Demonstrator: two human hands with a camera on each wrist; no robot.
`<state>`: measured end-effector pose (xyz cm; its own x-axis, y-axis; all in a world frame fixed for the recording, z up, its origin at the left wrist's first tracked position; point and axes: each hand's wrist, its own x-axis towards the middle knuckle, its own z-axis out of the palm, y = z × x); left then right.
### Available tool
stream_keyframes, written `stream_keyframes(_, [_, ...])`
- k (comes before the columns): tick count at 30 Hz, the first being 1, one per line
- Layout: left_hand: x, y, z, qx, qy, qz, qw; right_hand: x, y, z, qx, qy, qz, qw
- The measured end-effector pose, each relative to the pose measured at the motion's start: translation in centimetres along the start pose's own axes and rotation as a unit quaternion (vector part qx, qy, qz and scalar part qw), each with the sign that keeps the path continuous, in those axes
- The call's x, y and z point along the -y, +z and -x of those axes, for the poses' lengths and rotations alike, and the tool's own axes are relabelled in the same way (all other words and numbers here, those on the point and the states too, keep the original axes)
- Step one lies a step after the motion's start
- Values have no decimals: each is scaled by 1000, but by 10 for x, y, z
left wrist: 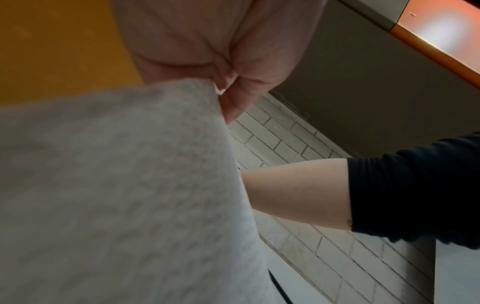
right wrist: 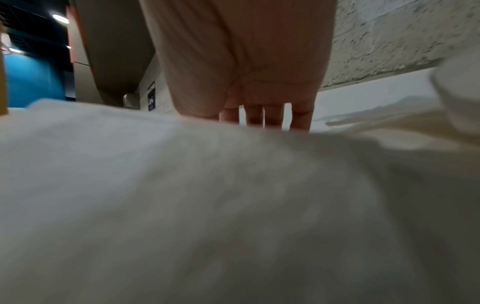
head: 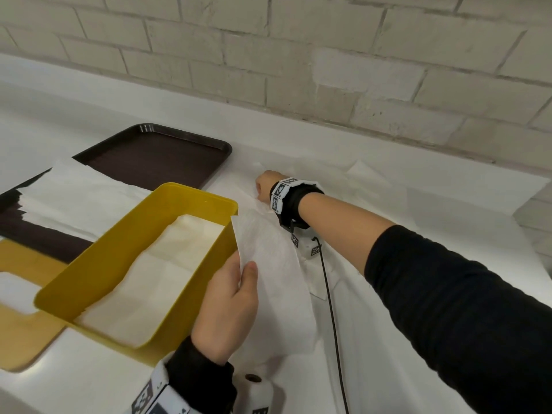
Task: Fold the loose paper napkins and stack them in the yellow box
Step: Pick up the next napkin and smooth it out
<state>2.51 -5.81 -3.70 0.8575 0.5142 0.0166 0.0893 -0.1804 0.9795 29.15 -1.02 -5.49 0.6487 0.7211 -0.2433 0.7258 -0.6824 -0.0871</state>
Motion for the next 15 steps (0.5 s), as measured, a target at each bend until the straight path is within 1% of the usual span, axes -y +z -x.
stream_keyframes(2, [1,0,0,-1,6,1,1000,1,-2,0,1,9,-28,1000])
stream_keyframes(3, [1,0,0,-2,5,4,1000,0,-3,0,-12,7,-47,999])
stream_keyframes(6, [2,0,-1,-1,9,8,1000,-5,-9,8,-72,1,-115,991])
stream_keyframes(8, [3,1,-1,3,9,11,1000,-12,-15,14,-119,6,-203,972])
stream_keyframes(11, [2,2,-1,8,0,8,1000,-19,-30,27,-184,6,-319,930])
stream_keyframes(12, [1,3,-2,9,-2,10,1000,-21,-36,32,-205,4,-364,909])
stream_keyframes(13, [0,3,-2,9,-3,14,1000,-22,-43,39,-225,-1,-415,881])
stream_keyframes(15, [-1,3,-3,12,6,19,1000,-24,-58,56,-244,-14,-509,825])
